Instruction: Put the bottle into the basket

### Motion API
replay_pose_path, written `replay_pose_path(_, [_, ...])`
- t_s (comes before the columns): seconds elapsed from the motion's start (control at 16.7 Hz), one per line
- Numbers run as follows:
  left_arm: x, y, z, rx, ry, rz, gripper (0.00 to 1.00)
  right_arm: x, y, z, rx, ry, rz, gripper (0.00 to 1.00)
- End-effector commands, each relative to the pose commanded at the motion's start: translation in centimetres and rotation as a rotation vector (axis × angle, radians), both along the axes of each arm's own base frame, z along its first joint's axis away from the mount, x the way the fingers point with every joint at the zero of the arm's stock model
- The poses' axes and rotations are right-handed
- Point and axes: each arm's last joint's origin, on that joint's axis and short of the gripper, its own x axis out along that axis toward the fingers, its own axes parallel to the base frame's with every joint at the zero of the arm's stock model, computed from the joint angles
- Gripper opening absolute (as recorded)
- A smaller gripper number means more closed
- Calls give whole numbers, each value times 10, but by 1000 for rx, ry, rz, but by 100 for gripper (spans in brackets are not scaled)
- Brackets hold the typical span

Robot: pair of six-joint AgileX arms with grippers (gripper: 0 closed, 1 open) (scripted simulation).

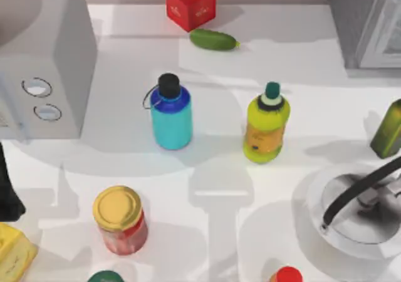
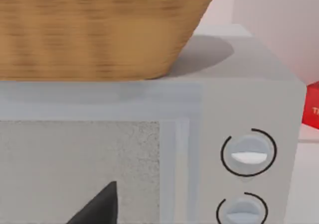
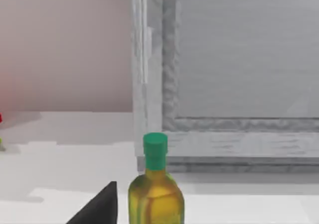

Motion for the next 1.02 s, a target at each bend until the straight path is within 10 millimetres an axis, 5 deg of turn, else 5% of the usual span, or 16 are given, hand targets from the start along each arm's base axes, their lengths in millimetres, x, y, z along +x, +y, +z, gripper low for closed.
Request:
replay_pose_path(0.54, [16, -6, 20, 4, -2, -98, 100, 0, 0, 0, 0, 0, 0, 100])
replay_pose_path(1.02, [89, -29, 37, 17, 6, -349, 100, 0, 0, 0, 0, 0, 0, 100])
